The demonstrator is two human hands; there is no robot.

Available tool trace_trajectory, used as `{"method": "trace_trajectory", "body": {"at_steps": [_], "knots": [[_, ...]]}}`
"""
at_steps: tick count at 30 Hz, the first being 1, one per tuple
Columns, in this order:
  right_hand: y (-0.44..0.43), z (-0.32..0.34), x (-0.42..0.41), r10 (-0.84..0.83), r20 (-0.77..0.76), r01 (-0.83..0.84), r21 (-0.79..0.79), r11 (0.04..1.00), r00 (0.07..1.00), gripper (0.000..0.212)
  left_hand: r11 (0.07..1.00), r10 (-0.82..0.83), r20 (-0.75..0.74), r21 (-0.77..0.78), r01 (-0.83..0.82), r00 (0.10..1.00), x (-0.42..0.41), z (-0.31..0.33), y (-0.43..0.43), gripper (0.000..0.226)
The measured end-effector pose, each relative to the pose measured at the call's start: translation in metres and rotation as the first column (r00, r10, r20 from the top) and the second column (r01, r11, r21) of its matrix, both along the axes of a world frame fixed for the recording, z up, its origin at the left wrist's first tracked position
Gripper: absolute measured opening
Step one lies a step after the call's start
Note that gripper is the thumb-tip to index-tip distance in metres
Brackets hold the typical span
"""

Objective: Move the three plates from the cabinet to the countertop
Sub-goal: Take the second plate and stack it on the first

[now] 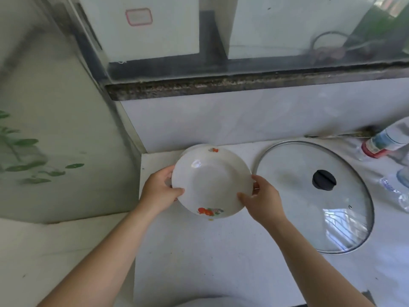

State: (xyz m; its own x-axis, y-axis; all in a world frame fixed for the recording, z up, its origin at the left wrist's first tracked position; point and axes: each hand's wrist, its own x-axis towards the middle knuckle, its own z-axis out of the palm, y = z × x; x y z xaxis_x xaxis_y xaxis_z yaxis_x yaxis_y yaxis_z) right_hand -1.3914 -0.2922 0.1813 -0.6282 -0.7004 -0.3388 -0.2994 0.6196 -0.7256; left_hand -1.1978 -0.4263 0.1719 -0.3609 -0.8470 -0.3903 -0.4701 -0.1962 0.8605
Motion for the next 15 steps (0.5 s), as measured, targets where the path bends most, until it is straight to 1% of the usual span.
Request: {"method": "trace_trajectory", "body": {"at_steps": [2,8,15], "knots": [[-0.009,-0.008,-0.006,0.022,0.001,-0.022,0.014,1.0,1.0,0.036,1.0,0.006,0.028,-0.011,-0.005,1.0,-0.005,-0.007,-0.004,0.057],[-0.025,-0.028,-0.019,0.051,-0.034,-0.05,0.032,0.998,0.998,0.035,1.0,0.003,0.111,-0.022,-0.001,0.994,-0.015,-0.022,-0.016,0.056],[-0.035,-0.046,-0.019,0.069,-0.062,-0.067,0.037,0.997,0.996,0.046,0.998,0.019,0.193,-0.059,-0.007,0.981,-0.017,-0.036,-0.025,0.057]]}}
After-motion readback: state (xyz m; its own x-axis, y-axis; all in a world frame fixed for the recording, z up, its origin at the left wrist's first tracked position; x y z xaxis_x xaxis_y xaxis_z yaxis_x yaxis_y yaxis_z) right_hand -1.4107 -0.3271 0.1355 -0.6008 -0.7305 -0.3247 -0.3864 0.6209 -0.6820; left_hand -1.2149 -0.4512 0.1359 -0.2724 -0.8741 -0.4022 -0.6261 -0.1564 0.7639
